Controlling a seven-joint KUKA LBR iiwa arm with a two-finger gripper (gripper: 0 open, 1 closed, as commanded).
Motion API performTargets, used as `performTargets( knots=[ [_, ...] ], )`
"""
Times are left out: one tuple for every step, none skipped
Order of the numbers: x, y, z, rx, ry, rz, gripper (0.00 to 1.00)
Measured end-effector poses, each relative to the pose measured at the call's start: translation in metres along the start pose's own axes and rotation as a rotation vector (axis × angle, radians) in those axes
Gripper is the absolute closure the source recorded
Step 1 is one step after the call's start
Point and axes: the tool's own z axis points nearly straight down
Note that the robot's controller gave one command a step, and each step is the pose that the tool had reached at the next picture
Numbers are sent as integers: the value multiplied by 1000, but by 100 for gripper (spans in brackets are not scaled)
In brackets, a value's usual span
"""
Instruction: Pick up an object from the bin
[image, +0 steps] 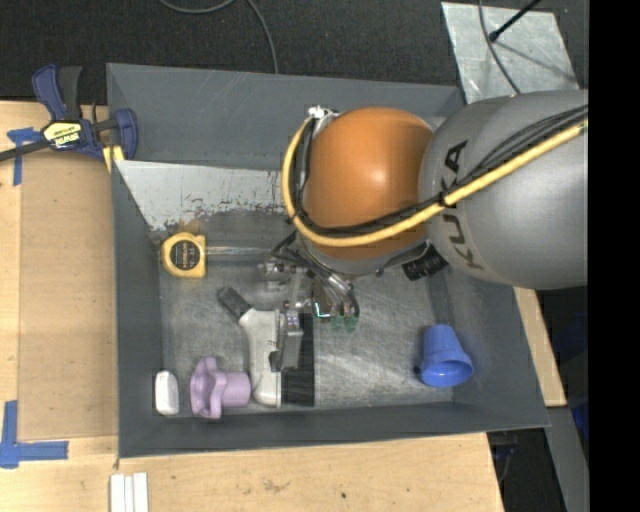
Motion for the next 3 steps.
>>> performTargets(
  knots=[
    [-2,-1,-4,-1,-8,3,0],
    [10,18,62,-2,-12,-52,0],
    [30,42,75,0,-4,2,0]
  ],
)
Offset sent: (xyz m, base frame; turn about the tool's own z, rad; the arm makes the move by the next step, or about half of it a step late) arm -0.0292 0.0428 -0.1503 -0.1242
